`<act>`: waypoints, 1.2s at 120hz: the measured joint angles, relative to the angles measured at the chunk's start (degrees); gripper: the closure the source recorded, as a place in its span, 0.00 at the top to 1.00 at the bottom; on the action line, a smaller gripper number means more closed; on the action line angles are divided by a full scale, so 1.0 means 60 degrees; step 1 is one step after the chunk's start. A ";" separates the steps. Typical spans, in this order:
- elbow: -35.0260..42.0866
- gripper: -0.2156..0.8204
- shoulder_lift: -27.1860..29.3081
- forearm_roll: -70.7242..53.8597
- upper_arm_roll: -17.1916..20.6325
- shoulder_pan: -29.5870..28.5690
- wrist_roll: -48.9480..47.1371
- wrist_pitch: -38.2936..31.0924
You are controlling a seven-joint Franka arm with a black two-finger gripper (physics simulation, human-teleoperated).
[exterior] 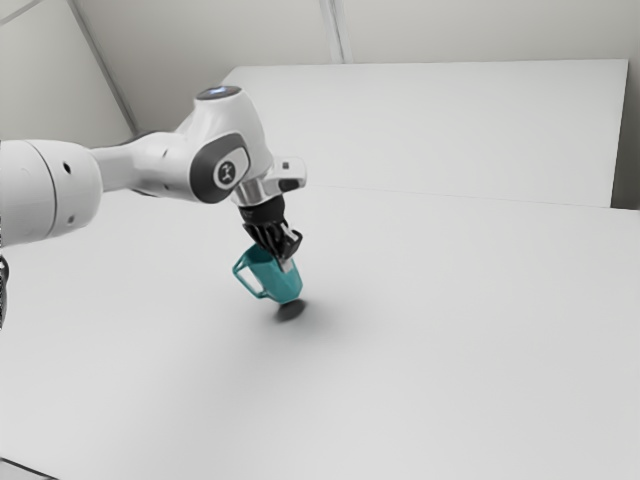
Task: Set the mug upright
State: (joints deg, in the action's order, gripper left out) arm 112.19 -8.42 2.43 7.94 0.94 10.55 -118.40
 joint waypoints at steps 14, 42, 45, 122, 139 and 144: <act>-0.0016 0.03 -0.0345 -0.0144 -0.0086 0.0029 -0.0160 -0.0210; -0.0032 0.03 -0.0843 -0.0347 -0.0222 0.0017 -0.0410 -0.0472; -0.0033 0.03 -0.0885 -0.0357 -0.0228 0.0022 -0.0434 -0.0492; -0.2922 0.72 -0.0120 -0.0140 -0.0464 0.0037 -0.0613 0.1701; -0.4180 0.76 -0.0031 -0.0145 -0.0638 0.0066 -0.0545 0.2963; -0.4257 0.76 0.0076 -0.0139 -0.0706 0.0104 -0.0526 0.3216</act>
State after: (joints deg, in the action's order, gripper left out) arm 86.64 -7.96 1.59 3.71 1.57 7.39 -99.11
